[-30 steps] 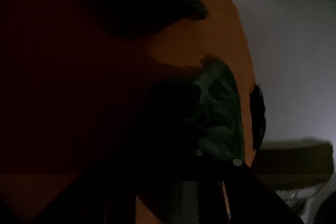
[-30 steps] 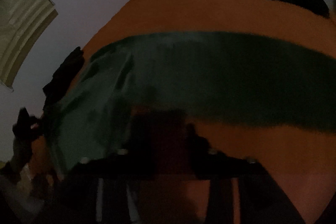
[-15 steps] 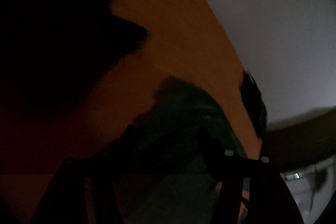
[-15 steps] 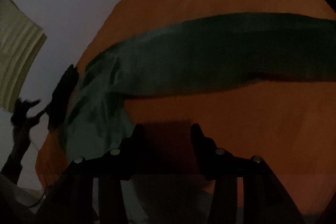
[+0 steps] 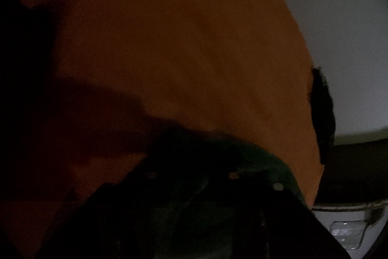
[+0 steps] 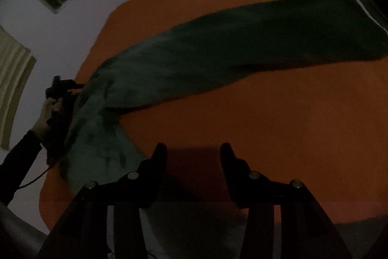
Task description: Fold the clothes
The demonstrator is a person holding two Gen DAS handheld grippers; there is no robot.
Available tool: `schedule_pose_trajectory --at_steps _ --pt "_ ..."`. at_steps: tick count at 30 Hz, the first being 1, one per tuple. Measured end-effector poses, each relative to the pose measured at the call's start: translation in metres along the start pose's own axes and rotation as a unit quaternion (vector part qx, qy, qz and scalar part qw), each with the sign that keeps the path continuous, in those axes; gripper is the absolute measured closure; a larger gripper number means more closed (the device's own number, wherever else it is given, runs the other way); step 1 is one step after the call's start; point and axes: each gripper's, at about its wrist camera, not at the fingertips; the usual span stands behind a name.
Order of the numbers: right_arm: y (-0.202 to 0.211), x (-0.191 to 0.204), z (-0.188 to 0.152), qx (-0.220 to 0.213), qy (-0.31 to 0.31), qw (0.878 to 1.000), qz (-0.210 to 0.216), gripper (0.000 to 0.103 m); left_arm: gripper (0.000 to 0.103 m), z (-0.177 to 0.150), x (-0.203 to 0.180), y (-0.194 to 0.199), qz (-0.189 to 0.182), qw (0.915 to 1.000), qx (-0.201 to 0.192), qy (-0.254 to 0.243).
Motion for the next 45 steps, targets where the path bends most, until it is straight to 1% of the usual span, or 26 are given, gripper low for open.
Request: schedule_pose_trajectory --at_steps 1,5,7,10,11,12,14,15,16,18,19,21,23,24,26,27,28,30,32,34,36,37,39,41,43,45 --pt "-0.001 -0.003 -0.002 0.0 -0.006 1.0 -0.006 0.059 0.102 0.0 -0.002 0.004 0.0 0.9999 -0.013 -0.005" --pt "0.0 -0.012 -0.002 -0.009 -0.024 1.0 -0.018 0.059 0.102 -0.009 -0.006 0.038 -0.006 0.9961 -0.088 0.001" --pt "0.002 -0.009 0.0 -0.022 -0.021 0.999 -0.02 0.059 0.103 -0.002 -0.007 0.049 -0.006 0.9926 -0.121 0.006" --pt "0.003 -0.003 0.005 -0.028 -0.006 0.999 -0.019 0.059 0.103 0.012 -0.002 0.047 0.031 0.991 -0.131 0.0" --pt "0.003 -0.002 0.005 -0.027 -0.002 0.999 -0.019 0.059 0.103 0.017 -0.001 0.045 0.037 0.9911 -0.128 -0.001" --pt "0.001 -0.001 0.005 -0.023 0.001 1.0 -0.019 0.059 0.103 0.02 0.001 0.038 0.027 0.9939 -0.107 0.003" --pt "-0.003 0.0 0.004 -0.018 0.005 1.0 -0.02 0.059 0.097 0.02 0.005 0.027 -0.005 0.9978 -0.064 0.013" --pt "-0.005 0.001 0.004 -0.017 0.005 1.0 -0.02 0.059 0.086 0.015 0.001 0.021 -0.018 0.9988 -0.046 0.003" --pt "-0.006 0.0 0.003 -0.014 0.003 1.0 -0.019 0.059 0.068 0.011 -0.003 0.014 -0.025 0.9992 -0.031 -0.008" --pt "-0.006 -0.004 0.002 -0.01 -0.004 1.0 -0.019 0.059 0.047 0.007 -0.016 0.0 0.0 0.9986 -0.023 -0.047" --pt "-0.006 -0.006 0.002 -0.008 -0.008 1.0 -0.019 0.059 0.045 0.005 -0.022 -0.007 0.011 0.9977 -0.019 -0.065" --pt "-0.007 -0.009 0.003 -0.003 -0.016 1.0 -0.021 0.059 0.045 0.002 -0.028 -0.019 0.014 0.9969 -0.014 -0.076" --pt "-0.008 -0.012 0.002 0.0 -0.024 1.0 -0.021 0.059 0.068 -0.014 -0.032 -0.025 0.01 0.9966 -0.034 -0.075" --pt "-0.007 -0.012 0.001 0.0 -0.024 0.999 -0.021 0.059 0.07 -0.022 -0.034 -0.027 0.012 0.996 -0.045 -0.076" --pt "-0.009 -0.01 0.0 -0.001 -0.022 0.999 -0.024 0.059 0.079 -0.037 -0.039 -0.021 0.041 0.9919 -0.088 -0.082" --pt "-0.008 -0.009 -0.001 -0.001 -0.022 0.999 -0.025 0.059 0.08 -0.049 -0.036 -0.01 0.048 0.99 -0.109 -0.075" --pt "-0.006 -0.008 -0.001 -0.004 -0.021 0.999 -0.027 0.059 0.08 -0.048 -0.039 -0.001 0.048 0.988 -0.132 -0.064" --pt "-0.005 -0.006 -0.002 -0.011 -0.019 0.999 -0.03 0.059 0.08 -0.04 -0.04 0.013 0.056 0.9844 -0.157 -0.057" --pt "-0.002 -0.008 -0.004 -0.015 -0.017 0.999 -0.035 0.059 0.079 -0.032 -0.037 0.001 0.089 0.9859 -0.125 -0.068" --pt "-0.004 -0.013 -0.008 -0.01 -0.027 0.999 -0.039 0.059 0.074 -0.028 -0.04 -0.015 0.119 0.9845 -0.095 -0.087" --pt "-0.005 -0.019 -0.012 -0.005 -0.039 0.998 -0.041 0.059 0.067 -0.034 -0.047 -0.021 0.138 0.9801 -0.098 -0.104" --pt "-0.005 -0.02 -0.013 -0.003 -0.042 0.998 -0.042 0.059 0.062 -0.035 -0.049 -0.018 0.136 0.9809 -0.095 -0.102" --pt "-0.003 -0.021 -0.016 -0.004 -0.047 0.998 -0.045 0.059 0.059 -0.036 -0.044 -0.005 0.117 0.9863 -0.078 -0.086" --pt "0.0 -0.022 -0.019 -0.004 -0.047 0.998 -0.045 0.059 0.058 -0.04 -0.035 0.018 0.084 0.9902 -0.086 -0.07" --pt "0.002 -0.021 -0.019 -0.001 -0.035 0.998 -0.043 0.059 0.055 -0.046 -0.028 0.041 0.052 0.9926 -0.094 -0.058" --pt "0.005 -0.025 -0.011 -0.006 -0.018 0.999 -0.049 0.059 0.05 -0.063 -0.036 0.058 0.028 0.9927 -0.088 -0.077"
Point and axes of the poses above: each gripper's, at about its wrist camera, not at the fingertips, and y roughly against the way its jaws point, x to its left, z to its top, and after that the axes turned 11 degrees about z, right-handed
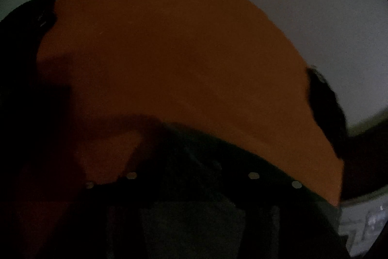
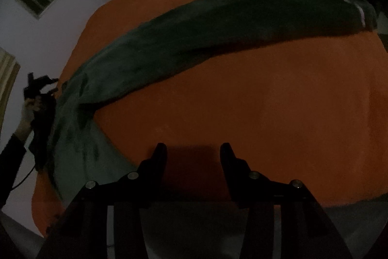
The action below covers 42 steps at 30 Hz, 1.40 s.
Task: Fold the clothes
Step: 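Grasp the striped cuff again with the right gripper and lift it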
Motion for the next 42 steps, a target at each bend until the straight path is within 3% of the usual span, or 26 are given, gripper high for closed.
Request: schedule_pose_trajectory --at_steps 2,6,8,10,12,14,18,21,23,24,25,28,30,32,35,36,37,42 --pt "0.003 -0.009 0.013 -0.011 0.007 1.0 -0.018 0.059 0.047 -0.022 -0.027 0.009 -0.021 0.9992 0.014 -0.031" --pt "0.016 -0.04 0.051 -0.06 0.006 0.996 -0.061 0.055 0.046 -0.087 -0.041 0.024 -0.039 0.9939 0.046 -0.093" --pt "0.024 -0.065 0.068 -0.096 -0.04 0.993 -0.062 0.054 0.046 -0.126 0.0 0.046 -0.029 0.9923 0.064 -0.102" --pt "0.026 -0.081 0.078 -0.112 -0.066 0.99 -0.045 0.054 0.046 -0.14 0.028 0.056 -0.008 0.9942 0.065 -0.086" --pt "0.03 -0.104 0.091 -0.129 -0.08 0.986 -0.072 0.054 0.046 -0.15 0.055 0.058 0.008 0.9958 0.07 -0.059" --pt "0.037 -0.131 0.099 -0.149 -0.123 0.976 -0.099 0.054 0.046 -0.157 0.08 0.056 0.017 0.9965 0.078 -0.026" --pt "0.066 -0.207 0.103 -0.218 -0.26 0.937 -0.078 0.054 0.046 -0.152 0.102 0.059 -0.01 0.9956 0.089 0.025" --pt "0.078 -0.249 0.105 -0.252 -0.327 0.91 -0.044 0.054 0.046 -0.153 0.096 0.057 -0.009 0.9961 0.087 0.01" --pt "0.079 -0.273 0.109 -0.264 -0.356 0.896 -0.018 0.065 0.046 -0.156 0.087 0.051 0.005 0.9963 0.085 -0.008" --pt "0.08 -0.277 0.111 -0.267 -0.359 0.894 -0.021 0.09 0.046 -0.157 0.086 0.049 0.014 0.9963 0.083 -0.015" --pt "0.079 -0.282 0.114 -0.264 -0.362 0.894 -0.03 0.103 0.046 -0.16 0.087 0.045 0.024 0.9964 0.08 -0.016" --pt "0.089 -0.288 0.112 -0.265 -0.364 0.889 -0.075 0.103 0.046 -0.168 0.091 0.048 0.034 0.9968 0.072 -0.003" --pt "0.099 -0.289 0.112 -0.266 -0.351 0.893 -0.091 0.103 0.046 -0.171 0.09 0.058 0.032 0.9973 0.066 0.01" --pt "0.099 -0.294 0.11 -0.247 -0.355 0.899 -0.065 0.103 0.046 -0.165 0.075 0.074 0.004 0.9985 0.055 -0.002" --pt "0.083 -0.304 0.109 -0.2 -0.388 0.899 0.026 0.088 0.046 -0.156 0.027 0.091 -0.026 0.9968 0.037 -0.066" --pt "0.081 -0.304 0.111 -0.2 -0.386 0.9 0.031 0.075 0.046 -0.157 0.015 0.093 -0.033 0.9957 0.036 -0.079" --pt "0.081 -0.303 0.115 -0.205 -0.377 0.903 0.023 0.071 0.046 -0.158 0.003 0.095 -0.04 0.9944 0.036 -0.091" --pt "0.08 -0.3 0.131 -0.207 -0.358 0.91 -0.019 0.071 0.046 -0.169 -0.035 0.087 -0.089 0.9869 0.074 -0.112"
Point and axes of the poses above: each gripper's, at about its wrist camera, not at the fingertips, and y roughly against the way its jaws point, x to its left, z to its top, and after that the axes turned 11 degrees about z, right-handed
